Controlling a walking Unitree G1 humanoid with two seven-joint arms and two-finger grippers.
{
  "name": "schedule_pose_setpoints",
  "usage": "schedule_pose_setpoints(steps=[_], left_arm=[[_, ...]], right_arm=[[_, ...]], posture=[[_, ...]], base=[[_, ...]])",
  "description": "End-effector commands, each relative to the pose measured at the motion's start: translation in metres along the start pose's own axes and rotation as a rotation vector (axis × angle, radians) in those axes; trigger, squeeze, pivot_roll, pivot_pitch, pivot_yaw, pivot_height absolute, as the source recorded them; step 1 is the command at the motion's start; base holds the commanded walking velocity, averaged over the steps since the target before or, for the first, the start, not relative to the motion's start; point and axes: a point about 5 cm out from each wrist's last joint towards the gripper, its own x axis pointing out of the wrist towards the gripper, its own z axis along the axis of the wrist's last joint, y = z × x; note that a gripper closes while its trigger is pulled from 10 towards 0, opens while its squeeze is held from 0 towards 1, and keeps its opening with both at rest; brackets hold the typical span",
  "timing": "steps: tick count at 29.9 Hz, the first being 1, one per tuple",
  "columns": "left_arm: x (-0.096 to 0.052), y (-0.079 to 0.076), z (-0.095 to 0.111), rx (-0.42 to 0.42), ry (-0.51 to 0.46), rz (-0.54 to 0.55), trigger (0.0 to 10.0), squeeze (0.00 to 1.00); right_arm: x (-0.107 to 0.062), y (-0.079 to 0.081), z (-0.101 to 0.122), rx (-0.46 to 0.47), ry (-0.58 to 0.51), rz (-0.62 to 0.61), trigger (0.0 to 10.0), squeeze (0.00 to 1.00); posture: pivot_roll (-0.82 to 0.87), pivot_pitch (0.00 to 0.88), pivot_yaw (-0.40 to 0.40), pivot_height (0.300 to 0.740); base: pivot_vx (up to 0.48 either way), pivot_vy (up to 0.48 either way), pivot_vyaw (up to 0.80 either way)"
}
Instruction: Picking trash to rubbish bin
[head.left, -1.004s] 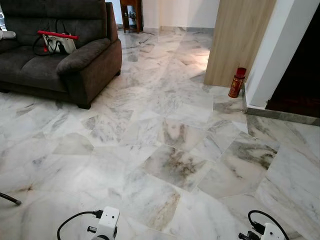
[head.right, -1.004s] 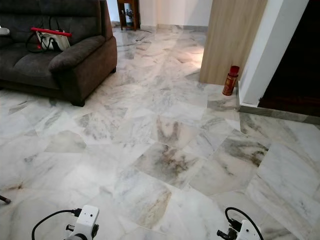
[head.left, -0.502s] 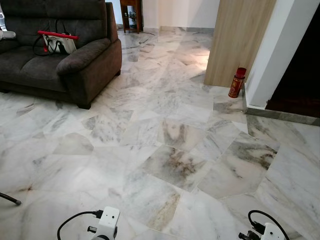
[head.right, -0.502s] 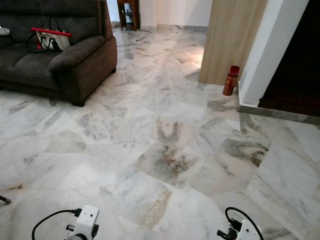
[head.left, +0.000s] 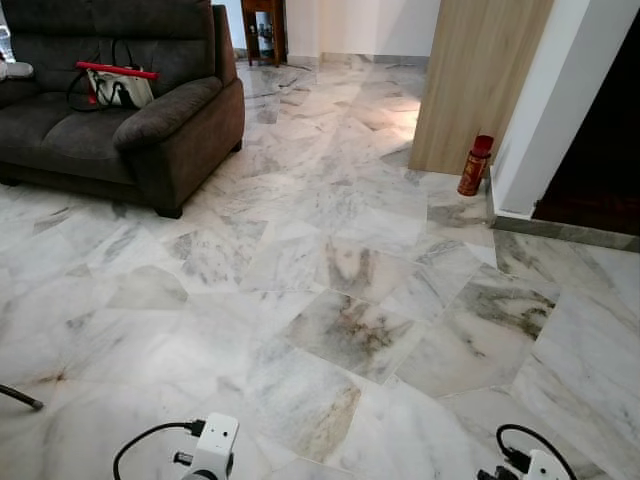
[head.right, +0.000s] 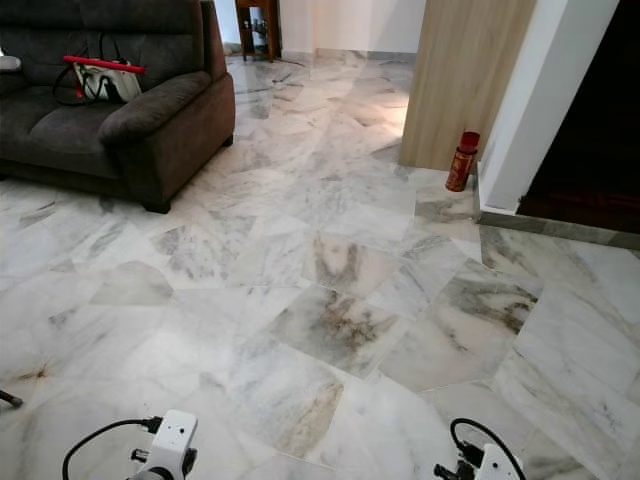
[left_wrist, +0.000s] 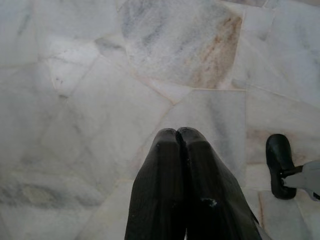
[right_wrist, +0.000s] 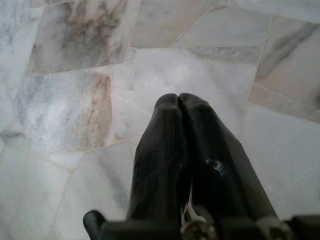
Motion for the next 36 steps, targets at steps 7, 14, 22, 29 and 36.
schedule_pose_setpoints(steps=[7, 14, 22, 29, 36], left_arm=[[-0.0012, 0.0046, -0.0022, 0.012, 0.001, 0.016, 10.0, 0.0], [-0.0014, 0.005, -0.0029, -0.001, 0.003, 0.019, 10.0, 0.0], [-0.0014, 0.0048, -0.0032, 0.004, 0.003, 0.025, 10.0, 0.0], [-0.0013, 0.0046, -0.0027, -0.001, 0.002, 0.025, 10.0, 0.0], [-0.0013, 0.0057, -0.0026, -0.002, 0.003, 0.029, 10.0, 0.0]], right_arm=[[-0.0026, -0.002, -0.0047, 0.025, 0.0, -0.012, 10.0, 0.0], [-0.0027, -0.0015, -0.0052, 0.03, 0.0, -0.013, 10.0, 0.0], [-0.0031, -0.0029, -0.0048, 0.037, -0.006, -0.017, 10.0, 0.0], [-0.0027, -0.0021, -0.0039, 0.027, -0.009, -0.012, 10.0, 0.0], [-0.0021, -0.0009, -0.0028, 0.009, -0.01, 0.003, 10.0, 0.0]], posture=[[0.04, 0.078, 0.027, 0.74], [0.04, 0.078, 0.025, 0.74], [0.03, 0.079, 0.024, 0.74], [0.03, 0.07, 0.025, 0.74], [0.03, 0.067, 0.027, 0.74]], base=[[0.0, 0.0, 0.0], [0.0, 0.0, 0.0], [0.0, 0.0, 0.0], [0.124, 0.0, 0.0], [0.307, 0.0, 0.27]])
